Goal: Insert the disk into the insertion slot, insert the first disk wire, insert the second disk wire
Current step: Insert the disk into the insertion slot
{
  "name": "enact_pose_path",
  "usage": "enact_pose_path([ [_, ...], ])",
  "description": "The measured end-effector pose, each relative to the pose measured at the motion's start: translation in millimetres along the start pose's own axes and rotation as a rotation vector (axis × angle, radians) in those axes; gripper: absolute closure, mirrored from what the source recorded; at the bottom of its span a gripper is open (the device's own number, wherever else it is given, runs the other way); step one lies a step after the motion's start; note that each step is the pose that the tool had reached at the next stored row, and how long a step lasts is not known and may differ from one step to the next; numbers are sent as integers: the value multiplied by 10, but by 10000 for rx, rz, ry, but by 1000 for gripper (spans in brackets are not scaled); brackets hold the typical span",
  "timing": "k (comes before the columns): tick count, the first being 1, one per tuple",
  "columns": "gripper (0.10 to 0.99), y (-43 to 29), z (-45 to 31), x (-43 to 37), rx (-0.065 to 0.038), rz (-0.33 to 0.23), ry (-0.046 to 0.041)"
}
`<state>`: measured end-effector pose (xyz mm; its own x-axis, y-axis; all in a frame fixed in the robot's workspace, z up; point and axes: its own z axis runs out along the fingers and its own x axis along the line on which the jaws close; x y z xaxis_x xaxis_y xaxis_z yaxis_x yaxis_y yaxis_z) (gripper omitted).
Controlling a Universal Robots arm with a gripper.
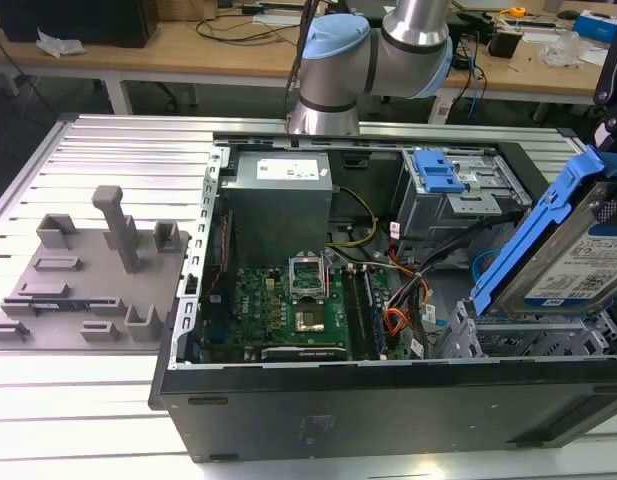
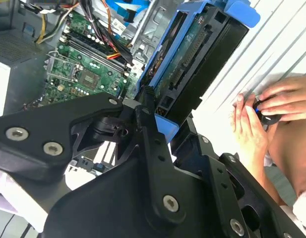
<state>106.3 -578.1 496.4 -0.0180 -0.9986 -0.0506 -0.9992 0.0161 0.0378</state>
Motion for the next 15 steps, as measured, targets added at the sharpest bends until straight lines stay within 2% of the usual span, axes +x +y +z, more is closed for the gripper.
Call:
enact_pose_path([
  [2, 722, 0, 0, 0, 3, -4, -115],
  [7, 722, 0, 0, 0, 18, -6, -129],
  [10, 722, 0, 1, 0, 123, -25, -129],
  [11, 722, 0, 2, 0, 188, -31, -120],
  [15, 722, 0, 2, 0, 320, -38, -71],
])
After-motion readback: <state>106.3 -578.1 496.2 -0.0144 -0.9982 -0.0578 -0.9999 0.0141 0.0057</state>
